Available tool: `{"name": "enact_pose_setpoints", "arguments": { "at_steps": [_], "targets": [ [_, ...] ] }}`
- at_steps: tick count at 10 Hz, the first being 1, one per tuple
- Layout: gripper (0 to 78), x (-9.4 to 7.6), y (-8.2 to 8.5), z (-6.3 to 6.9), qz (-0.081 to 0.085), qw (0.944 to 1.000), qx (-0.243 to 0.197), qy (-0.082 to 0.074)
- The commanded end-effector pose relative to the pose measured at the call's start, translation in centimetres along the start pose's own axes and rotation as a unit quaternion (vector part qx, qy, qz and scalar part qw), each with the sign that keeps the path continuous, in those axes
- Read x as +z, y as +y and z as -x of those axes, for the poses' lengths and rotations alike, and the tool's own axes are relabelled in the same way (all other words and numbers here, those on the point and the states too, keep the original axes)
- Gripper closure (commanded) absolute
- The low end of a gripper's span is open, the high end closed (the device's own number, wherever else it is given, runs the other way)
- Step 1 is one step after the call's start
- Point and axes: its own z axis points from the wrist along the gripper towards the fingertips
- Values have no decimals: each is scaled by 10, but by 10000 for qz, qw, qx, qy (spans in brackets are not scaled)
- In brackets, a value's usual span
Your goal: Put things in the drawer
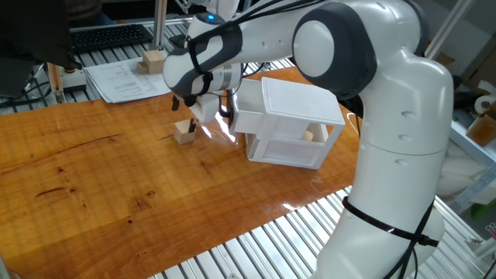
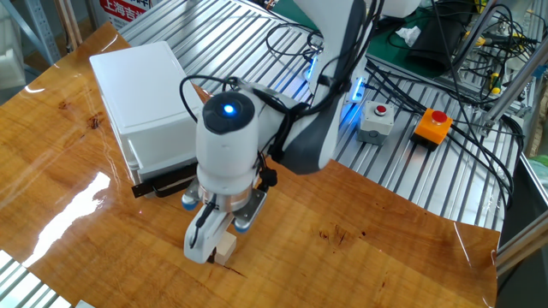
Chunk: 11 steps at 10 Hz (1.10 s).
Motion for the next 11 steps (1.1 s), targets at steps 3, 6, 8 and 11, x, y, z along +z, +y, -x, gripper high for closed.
{"name": "enact_pose_setpoints", "arguments": {
  "at_steps": [3,6,8,11],
  "targets": [
    [1,14,-4,3,2,9999,-84,-66],
    [1,21,-3,3,-6,9999,-92,-77],
    [1,27,-3,3,-8,9999,-101,-106],
    [1,30,-3,5,-19,9998,-75,-157]
  ]
}}
